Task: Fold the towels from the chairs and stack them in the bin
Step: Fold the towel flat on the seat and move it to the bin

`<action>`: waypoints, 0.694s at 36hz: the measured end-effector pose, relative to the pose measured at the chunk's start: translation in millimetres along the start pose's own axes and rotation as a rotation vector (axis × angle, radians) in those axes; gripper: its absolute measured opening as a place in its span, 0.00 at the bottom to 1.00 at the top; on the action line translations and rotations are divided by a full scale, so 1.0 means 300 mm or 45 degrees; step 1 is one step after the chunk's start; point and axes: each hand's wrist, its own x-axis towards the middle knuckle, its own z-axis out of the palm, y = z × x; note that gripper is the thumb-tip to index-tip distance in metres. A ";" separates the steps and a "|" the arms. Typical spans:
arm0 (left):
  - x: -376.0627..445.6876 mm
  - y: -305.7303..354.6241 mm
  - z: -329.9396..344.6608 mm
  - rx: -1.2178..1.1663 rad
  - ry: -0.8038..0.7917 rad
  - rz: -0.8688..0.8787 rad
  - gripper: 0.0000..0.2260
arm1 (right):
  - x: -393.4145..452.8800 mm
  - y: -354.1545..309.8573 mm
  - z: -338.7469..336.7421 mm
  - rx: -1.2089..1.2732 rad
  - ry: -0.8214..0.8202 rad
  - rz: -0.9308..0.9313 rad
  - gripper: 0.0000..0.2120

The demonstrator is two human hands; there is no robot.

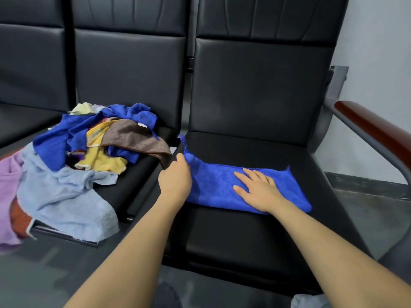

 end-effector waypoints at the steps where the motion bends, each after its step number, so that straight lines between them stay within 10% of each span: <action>1: 0.002 0.005 -0.019 -0.092 0.021 0.000 0.11 | 0.003 -0.018 0.000 0.009 -0.013 0.011 0.27; 11: 0.005 0.061 -0.144 -0.940 0.001 0.010 0.13 | 0.033 -0.192 -0.003 0.411 0.052 -0.015 0.25; 25: -0.078 0.352 -0.075 -1.062 -0.299 0.154 0.11 | -0.086 0.126 -0.071 0.454 0.380 0.432 0.13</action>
